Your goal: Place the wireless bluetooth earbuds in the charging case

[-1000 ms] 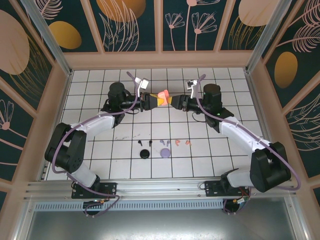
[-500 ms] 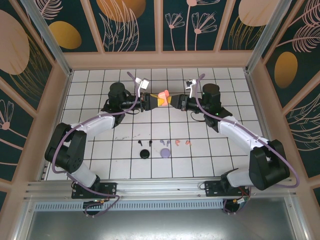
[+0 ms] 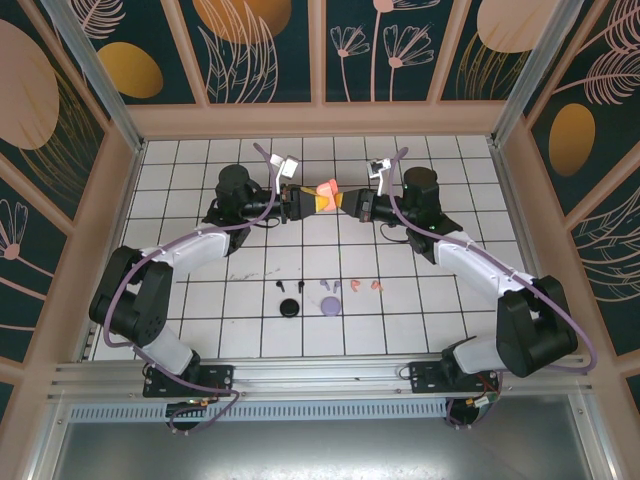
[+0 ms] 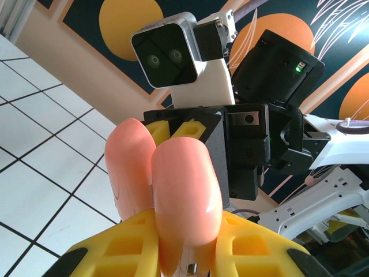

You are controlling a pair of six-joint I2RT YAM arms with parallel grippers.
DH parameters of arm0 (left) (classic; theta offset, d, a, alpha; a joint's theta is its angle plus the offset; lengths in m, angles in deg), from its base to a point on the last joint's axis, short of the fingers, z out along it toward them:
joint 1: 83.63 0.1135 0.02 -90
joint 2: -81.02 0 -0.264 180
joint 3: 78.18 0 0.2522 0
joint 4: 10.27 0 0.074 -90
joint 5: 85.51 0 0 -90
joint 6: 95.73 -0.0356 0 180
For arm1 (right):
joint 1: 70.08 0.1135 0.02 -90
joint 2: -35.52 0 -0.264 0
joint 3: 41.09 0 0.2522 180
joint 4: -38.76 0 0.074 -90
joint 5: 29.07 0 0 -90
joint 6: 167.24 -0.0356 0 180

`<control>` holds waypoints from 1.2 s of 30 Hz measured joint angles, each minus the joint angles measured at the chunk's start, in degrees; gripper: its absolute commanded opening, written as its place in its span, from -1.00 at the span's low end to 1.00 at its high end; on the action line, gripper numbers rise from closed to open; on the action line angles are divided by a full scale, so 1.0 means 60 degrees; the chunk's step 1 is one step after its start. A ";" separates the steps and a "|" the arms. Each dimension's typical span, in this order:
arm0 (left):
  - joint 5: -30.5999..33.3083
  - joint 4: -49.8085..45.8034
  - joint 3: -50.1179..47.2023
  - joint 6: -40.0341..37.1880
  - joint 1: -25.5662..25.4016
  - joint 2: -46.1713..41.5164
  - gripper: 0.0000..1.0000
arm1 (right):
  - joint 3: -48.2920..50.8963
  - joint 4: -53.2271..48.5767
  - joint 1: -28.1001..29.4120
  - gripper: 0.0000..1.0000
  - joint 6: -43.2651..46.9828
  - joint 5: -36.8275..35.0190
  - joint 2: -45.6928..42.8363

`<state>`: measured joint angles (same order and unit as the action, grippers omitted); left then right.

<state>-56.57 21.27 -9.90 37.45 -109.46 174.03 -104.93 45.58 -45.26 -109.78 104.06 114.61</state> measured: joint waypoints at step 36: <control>0.1905 -0.9650 0.4528 -0.7020 0.0412 -0.0240 0.65 | -0.3738 -0.7184 -0.0066 -1.00 0.5151 -0.3555 0.0357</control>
<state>-45.14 -36.63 17.27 -4.67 -106.99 172.59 -127.36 2.48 -45.65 -78.87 82.73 116.76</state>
